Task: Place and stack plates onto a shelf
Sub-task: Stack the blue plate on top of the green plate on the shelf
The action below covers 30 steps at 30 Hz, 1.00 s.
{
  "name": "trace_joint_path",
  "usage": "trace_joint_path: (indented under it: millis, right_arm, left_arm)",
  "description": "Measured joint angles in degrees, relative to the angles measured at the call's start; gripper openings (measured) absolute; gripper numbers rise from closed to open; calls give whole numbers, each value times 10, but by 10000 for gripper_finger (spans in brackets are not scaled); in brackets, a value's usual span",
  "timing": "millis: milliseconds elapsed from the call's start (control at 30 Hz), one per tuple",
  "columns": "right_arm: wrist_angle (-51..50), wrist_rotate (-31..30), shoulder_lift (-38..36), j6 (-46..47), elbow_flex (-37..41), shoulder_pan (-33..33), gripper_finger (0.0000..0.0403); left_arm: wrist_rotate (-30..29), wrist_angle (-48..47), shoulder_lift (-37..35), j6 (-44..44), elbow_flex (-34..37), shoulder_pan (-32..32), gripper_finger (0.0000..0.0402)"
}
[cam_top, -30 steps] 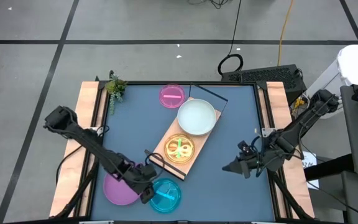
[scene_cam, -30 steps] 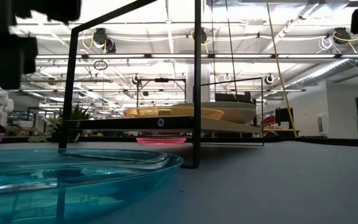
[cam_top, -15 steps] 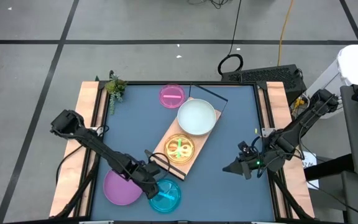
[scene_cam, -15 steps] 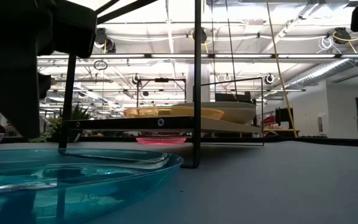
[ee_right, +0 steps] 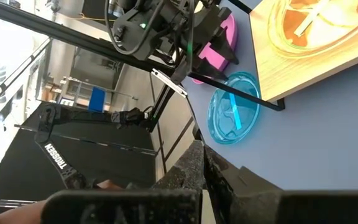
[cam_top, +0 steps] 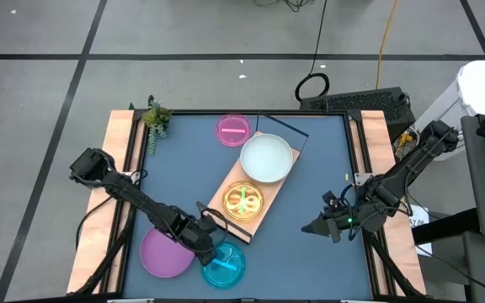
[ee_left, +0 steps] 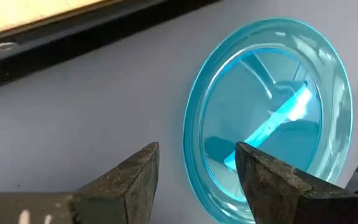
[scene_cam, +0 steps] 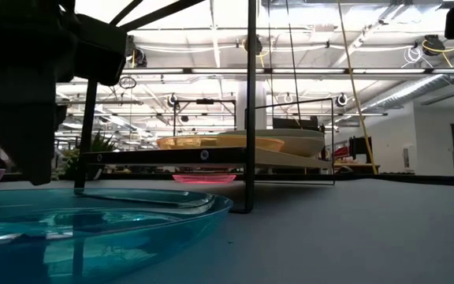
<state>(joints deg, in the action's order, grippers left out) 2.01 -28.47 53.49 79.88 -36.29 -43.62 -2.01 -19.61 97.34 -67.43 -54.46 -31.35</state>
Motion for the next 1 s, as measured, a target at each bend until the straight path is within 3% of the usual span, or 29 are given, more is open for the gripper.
trace_joint_path:
  millis: [600, 1000]
  right_arm:
    - [2, 2, 0, 4, 0, 0, 0]
    - [1, 1, 0, 0, 0, 0, 0]
  left_arm:
    - [36, 39, 35, -19, 0, -13, 213]
    - [27, 26, 36, -19, 0, -22, 198]
